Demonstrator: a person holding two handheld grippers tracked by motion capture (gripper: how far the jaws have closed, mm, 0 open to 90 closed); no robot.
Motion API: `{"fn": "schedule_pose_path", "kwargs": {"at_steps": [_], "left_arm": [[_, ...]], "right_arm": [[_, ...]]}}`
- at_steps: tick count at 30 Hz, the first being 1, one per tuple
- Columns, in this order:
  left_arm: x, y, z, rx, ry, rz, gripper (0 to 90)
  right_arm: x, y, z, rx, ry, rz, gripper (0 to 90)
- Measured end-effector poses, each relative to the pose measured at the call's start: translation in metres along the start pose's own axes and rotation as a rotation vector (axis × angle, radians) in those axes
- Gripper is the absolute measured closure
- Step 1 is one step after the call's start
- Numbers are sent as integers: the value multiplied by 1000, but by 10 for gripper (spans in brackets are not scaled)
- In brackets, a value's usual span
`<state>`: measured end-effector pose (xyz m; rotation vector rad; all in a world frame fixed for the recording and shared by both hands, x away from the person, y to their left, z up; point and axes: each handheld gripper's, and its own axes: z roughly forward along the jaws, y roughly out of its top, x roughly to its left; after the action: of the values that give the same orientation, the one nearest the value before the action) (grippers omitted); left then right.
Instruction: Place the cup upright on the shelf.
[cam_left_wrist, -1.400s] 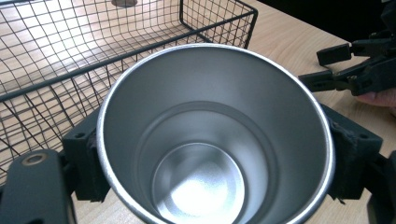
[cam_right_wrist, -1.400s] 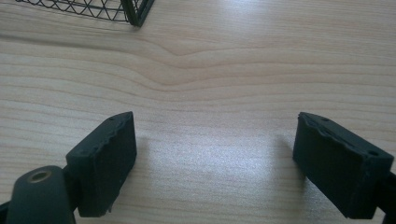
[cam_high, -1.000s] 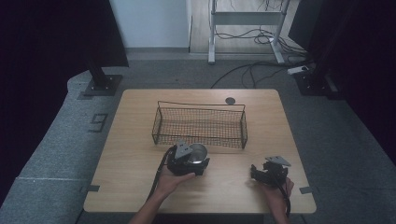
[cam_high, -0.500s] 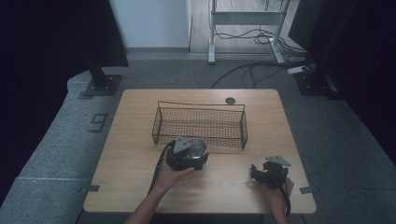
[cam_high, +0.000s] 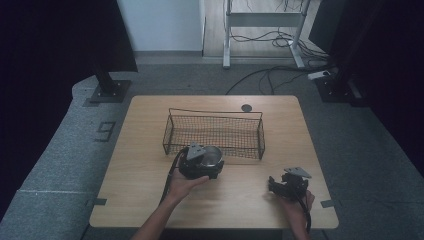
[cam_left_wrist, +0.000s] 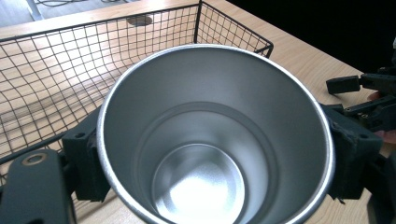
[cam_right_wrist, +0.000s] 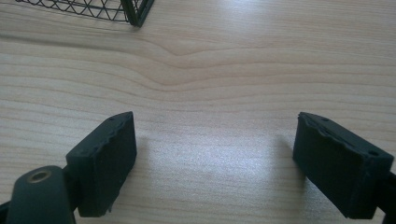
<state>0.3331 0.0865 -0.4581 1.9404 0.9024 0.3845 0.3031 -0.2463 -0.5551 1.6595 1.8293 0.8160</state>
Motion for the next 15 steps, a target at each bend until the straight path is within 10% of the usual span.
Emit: {"fn": "schedule_pose_path", "kwargs": {"at_steps": [15], "left_arm": [[10, 6, 3, -1, 11, -27, 152]], "right_arm": [[0, 0, 0, 0, 0, 0, 133]]}}
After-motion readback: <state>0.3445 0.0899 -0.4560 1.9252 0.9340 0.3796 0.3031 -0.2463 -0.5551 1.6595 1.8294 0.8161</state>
